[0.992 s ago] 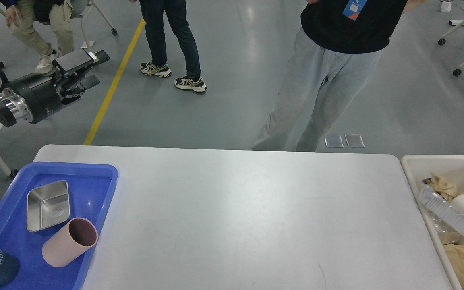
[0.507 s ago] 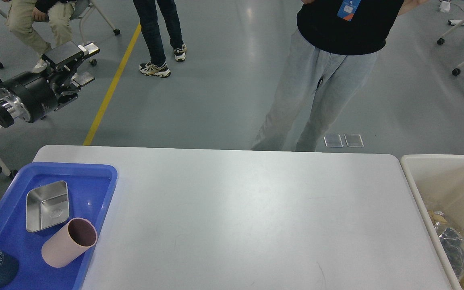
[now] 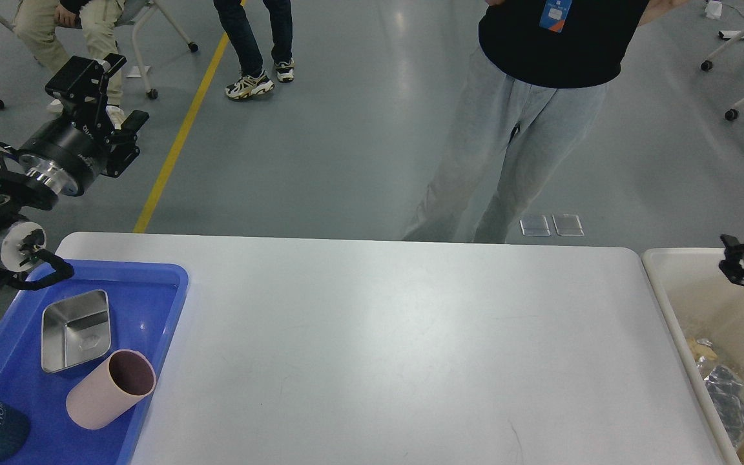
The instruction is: Tidy desktop
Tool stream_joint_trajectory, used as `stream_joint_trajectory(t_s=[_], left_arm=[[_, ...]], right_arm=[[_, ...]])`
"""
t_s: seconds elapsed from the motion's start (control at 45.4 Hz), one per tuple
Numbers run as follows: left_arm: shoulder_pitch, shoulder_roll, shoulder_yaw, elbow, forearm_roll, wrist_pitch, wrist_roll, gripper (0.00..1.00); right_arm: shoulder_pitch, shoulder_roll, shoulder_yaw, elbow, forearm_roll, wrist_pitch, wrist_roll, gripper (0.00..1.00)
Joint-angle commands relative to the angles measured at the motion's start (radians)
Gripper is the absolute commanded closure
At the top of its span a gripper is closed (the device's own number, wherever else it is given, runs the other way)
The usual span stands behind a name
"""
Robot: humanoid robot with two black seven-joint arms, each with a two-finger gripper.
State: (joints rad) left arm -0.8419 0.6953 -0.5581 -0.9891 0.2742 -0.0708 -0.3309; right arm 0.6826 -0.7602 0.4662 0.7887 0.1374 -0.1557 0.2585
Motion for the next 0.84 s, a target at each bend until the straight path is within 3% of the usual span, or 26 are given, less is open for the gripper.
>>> stream_joint_trajectory(t_s=[0.0, 0.11, 0.353, 0.551, 0.639, 0.815], left_arm=[[0.006, -0.071, -0.057, 0.021, 0.0, 0.057, -0.007, 0.04], [0.003, -0.125, -0.081, 0.065, 0.0, 0.062, -0.007, 0.04], [0.007, -0.246, -0.216, 0.177, 0.002, 0.06, -0.054, 0.04], [0.01, -0.329, -0.288, 0.273, -0.01, 0.002, -0.056, 0.03], [0.046, -0.376, -0.365, 0.323, -0.082, -0.058, -0.048, 0.03], [0.064, -0.493, -0.493, 0.455, -0.268, -0.147, 0.019, 0.03]], right_arm=[[0.012, 0.148, 0.187, -0.009, -0.013, -0.1, 0.001, 0.0], [0.018, 0.222, 0.278, -0.023, -0.013, -0.1, 0.001, 0.0], [0.015, 0.475, 0.6, -0.207, -0.012, -0.065, 0.002, 0.0], [0.017, 0.545, 0.618, -0.212, -0.012, -0.056, 0.002, 0.0], [0.017, 0.57, 0.621, -0.213, -0.013, -0.05, 0.002, 0.0], [0.018, 0.59, 0.621, -0.216, -0.013, -0.016, 0.002, 0.0]])
